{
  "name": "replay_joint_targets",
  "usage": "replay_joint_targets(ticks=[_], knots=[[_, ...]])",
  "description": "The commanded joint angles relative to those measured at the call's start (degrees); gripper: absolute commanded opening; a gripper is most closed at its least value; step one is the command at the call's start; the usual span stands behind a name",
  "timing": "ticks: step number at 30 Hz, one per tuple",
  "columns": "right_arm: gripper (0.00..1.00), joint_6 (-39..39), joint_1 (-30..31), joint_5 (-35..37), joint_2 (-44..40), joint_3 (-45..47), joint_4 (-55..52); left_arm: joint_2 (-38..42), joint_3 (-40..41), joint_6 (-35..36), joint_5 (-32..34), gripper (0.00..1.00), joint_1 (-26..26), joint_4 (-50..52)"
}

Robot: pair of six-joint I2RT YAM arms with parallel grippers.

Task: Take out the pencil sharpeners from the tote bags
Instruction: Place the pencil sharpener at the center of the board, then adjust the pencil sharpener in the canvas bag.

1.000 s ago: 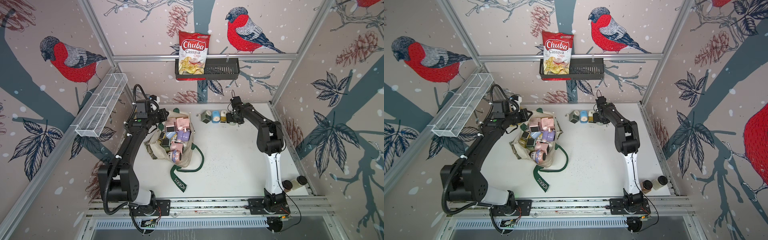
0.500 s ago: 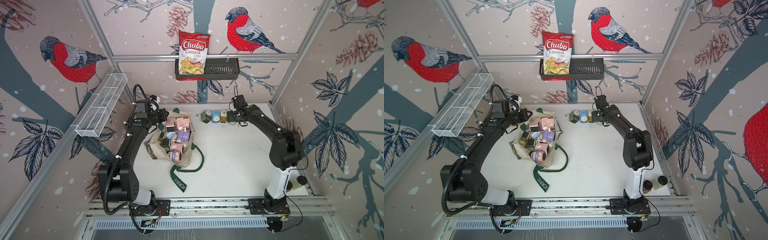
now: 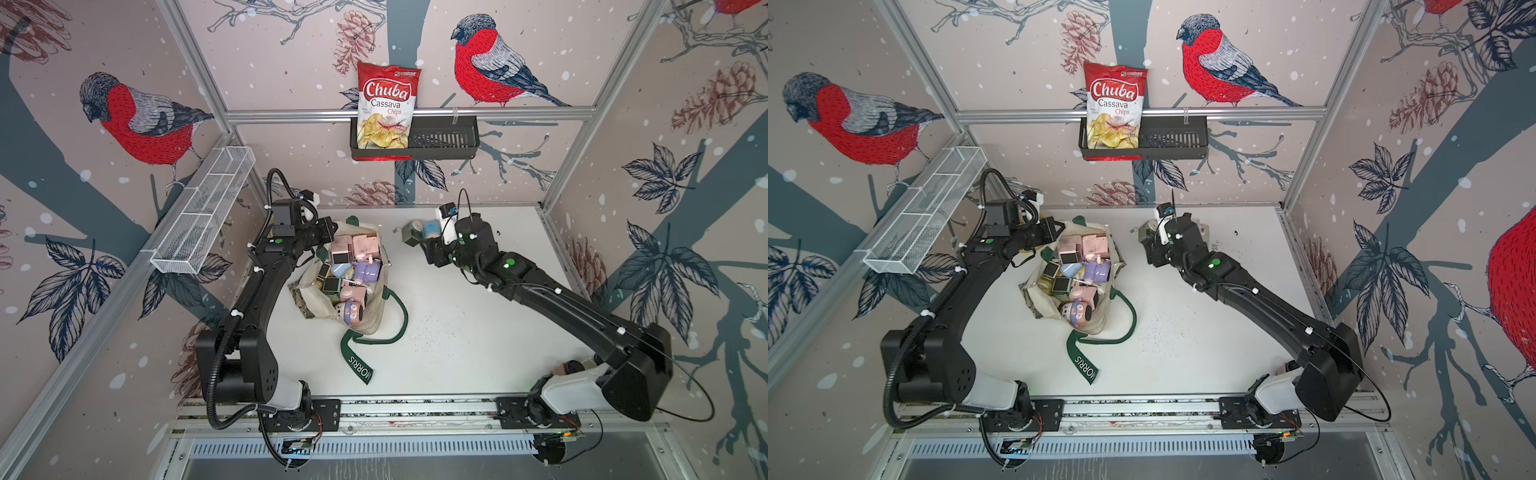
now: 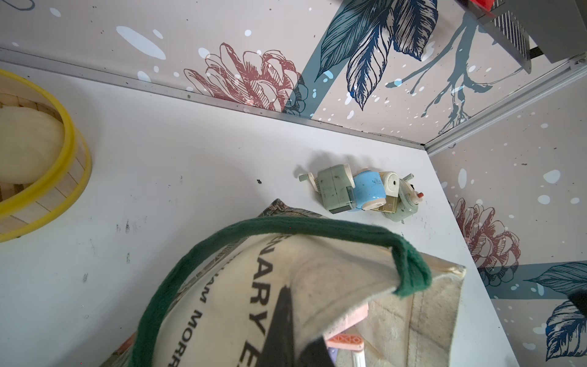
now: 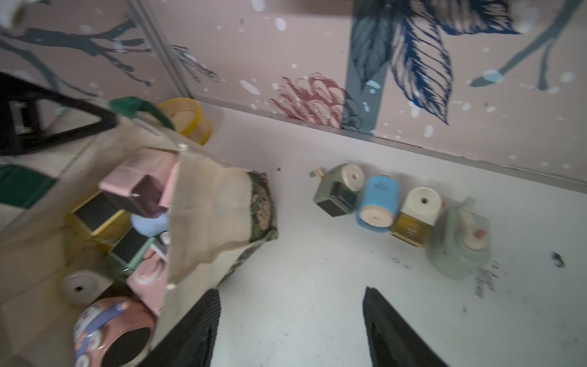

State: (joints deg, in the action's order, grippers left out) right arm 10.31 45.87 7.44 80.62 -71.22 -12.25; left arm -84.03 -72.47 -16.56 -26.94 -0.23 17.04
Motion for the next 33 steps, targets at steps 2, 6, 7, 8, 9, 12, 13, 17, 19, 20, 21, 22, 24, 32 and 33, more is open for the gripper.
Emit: replay_joint_targets(ticks=[2, 6, 7, 8, 9, 12, 13, 17, 19, 20, 21, 22, 24, 32, 33], knots=[[0.72, -0.5, 7.3, -1.2, 2.6, -1.7, 7.7, 0.4, -0.2, 0.3, -0.7, 0.0, 0.1, -2.4], [0.73, 4.7, 10.9, -1.3, 9.6, -6.1, 9.9, 0.6, -0.1, 0.2, -0.8, 0.0, 0.1, -2.6], [0.74, 7.3, 11.2, -1.3, 11.2, -7.3, 10.1, 0.7, -0.1, 0.1, -0.8, 0.0, 0.2, -2.6], [0.74, 11.1, 11.3, -1.5, 13.2, -8.7, 10.1, 0.8, -0.1, 0.1, -0.8, 0.0, 0.2, -2.6], [0.74, 15.0, 11.3, -2.3, 15.1, -10.1, 10.1, 0.8, -0.2, 0.1, -0.9, 0.0, 0.1, -2.7], [0.74, 23.6, 11.5, -7.6, 19.9, -11.8, 13.5, 1.3, -0.2, 0.2, -1.1, 0.0, 0.2, -2.8], [0.74, 25.2, 11.7, -8.2, 21.1, -12.2, 14.7, 1.5, -0.1, 0.1, -1.1, 0.0, 0.2, -3.1], [0.72, 25.6, 13.2, -7.9, 27.1, -17.8, 15.1, 2.4, 0.5, -0.1, -1.5, 0.0, 0.1, -4.0], [0.72, 24.1, 14.1, -4.5, 29.6, -21.2, 13.3, 2.5, 0.6, -0.2, -1.7, 0.0, 0.2, -4.3], [0.72, 23.4, 14.6, -2.8, 30.9, -23.0, 12.3, 2.6, 0.7, -0.2, -1.8, 0.0, 0.2, -4.5], [0.72, 22.9, 14.8, -2.0, 32.0, -24.2, 11.7, 2.6, 0.6, -0.2, -1.8, 0.0, 0.1, -4.5], [0.72, 22.8, 14.8, -0.7, 33.1, -25.6, 11.1, 2.8, 0.6, -0.2, -1.7, 0.0, 0.2, -4.5], [0.72, 22.9, 14.9, 2.2, 35.2, -28.3, 8.9, 3.1, 0.8, -0.2, -1.8, 0.0, 0.2, -4.8], [0.72, 21.0, 14.8, 6.4, 39.4, -31.6, 8.7, 5.0, 1.9, -0.3, -2.2, 0.0, 0.1, -6.8], [0.72, 20.5, 14.9, 6.4, 39.7, -32.0, 8.8, 5.2, 1.9, -0.3, -2.2, 0.0, 0.2, -7.0]])
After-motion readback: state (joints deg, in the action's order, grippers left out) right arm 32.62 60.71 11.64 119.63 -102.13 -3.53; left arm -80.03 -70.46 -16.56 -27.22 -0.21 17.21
